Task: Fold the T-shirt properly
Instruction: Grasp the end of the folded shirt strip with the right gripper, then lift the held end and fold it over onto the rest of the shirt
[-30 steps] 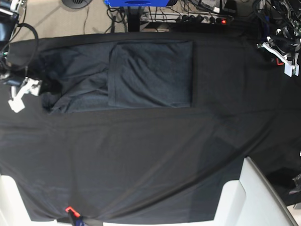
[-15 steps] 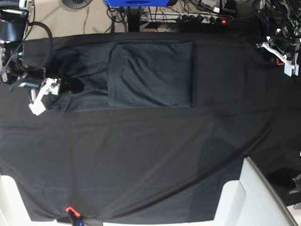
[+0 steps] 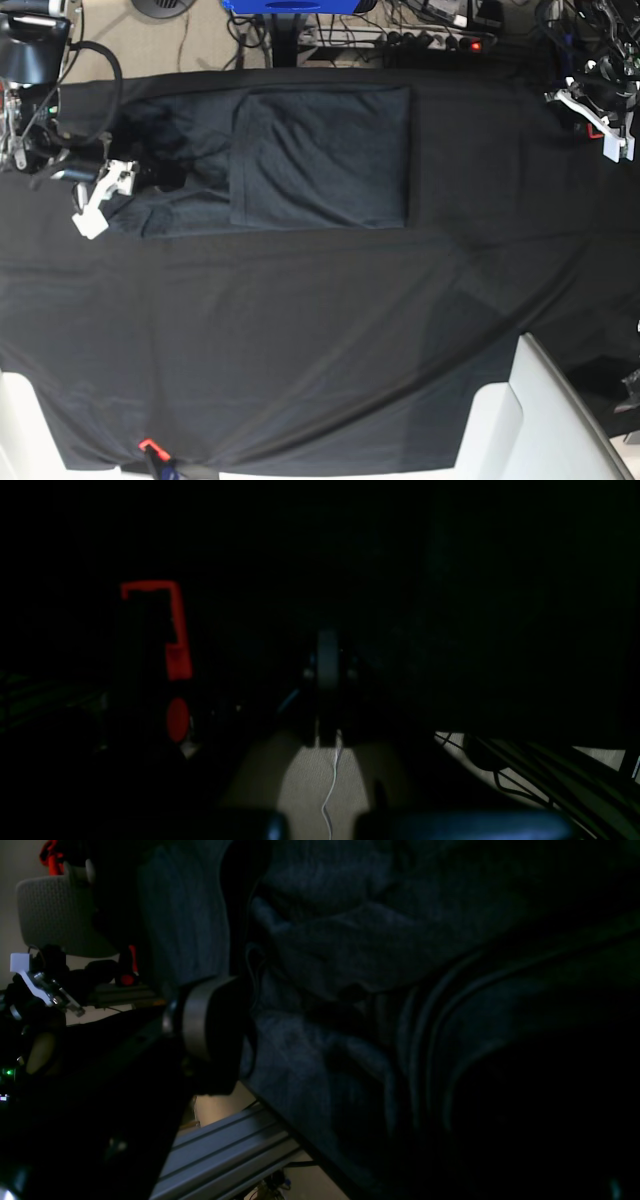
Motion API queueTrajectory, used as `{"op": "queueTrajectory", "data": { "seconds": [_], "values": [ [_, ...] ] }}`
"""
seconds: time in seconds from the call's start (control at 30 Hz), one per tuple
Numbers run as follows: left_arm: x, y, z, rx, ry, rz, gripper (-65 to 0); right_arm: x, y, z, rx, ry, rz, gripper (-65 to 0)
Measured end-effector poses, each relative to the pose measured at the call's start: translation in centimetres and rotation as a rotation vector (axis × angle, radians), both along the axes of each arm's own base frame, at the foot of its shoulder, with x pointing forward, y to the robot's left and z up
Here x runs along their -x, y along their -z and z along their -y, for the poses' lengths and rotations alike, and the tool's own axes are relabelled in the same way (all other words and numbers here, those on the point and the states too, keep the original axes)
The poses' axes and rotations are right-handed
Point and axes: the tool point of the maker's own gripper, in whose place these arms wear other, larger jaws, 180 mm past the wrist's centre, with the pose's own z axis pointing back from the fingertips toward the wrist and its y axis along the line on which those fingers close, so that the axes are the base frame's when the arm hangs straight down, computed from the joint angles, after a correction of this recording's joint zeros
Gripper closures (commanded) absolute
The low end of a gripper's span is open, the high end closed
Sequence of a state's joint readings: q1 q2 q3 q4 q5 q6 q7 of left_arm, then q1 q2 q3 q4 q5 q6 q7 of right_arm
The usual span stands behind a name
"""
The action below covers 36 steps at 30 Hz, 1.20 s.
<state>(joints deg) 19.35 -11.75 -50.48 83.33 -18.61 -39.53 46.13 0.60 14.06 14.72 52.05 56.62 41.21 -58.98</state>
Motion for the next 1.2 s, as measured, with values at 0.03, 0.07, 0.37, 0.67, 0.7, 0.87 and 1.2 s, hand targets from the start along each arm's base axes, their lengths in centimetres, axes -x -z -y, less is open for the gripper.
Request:
{"op": "queueTrajectory", "data": {
  "seconds": [0.03, 0.07, 0.37, 0.67, 0.7, 0.87, 1.2],
  "values": [
    [0.0, 0.0, 0.0, 0.000, 0.000, 0.000, 0.0, 0.0, 0.0, 0.0, 0.000, 0.000, 0.000, -45.2],
    [0.0, 0.0, 0.0, 0.000, 0.000, 0.000, 0.0, 0.0, 0.0, 0.0, 0.000, -0.001, -0.001, -44.9],
    [0.0, 0.0, 0.0, 0.000, 0.000, 0.000, 0.0, 1.6, 1.1, -1.1, 0.009, -0.040, -0.066, -15.3],
    [1.2, 0.1, -0.3, -0.003, -0.002, -0.019, 0.0, 1.1, 1.5, -2.2, -0.009, -0.054, -0.092, -2.7],
    [1.6, 0.1, -0.4, -0.006, -0.007, -0.025, 0.0, 1.0, 1.4, -2.1, -0.007, -0.053, -0.093, 0.0],
    [2.3, -0.5, -0.6, -0.026, 0.001, 0.036, 0.0, 0.9, 1.4, -2.1, -0.005, -0.056, -0.092, -0.2],
    [4.3, -1.1, -3.1, -0.087, 0.025, -0.027, 0.0, 0.8, -1.4, -4.8, 0.082, -0.249, 0.052, -0.2]
  ]
}}
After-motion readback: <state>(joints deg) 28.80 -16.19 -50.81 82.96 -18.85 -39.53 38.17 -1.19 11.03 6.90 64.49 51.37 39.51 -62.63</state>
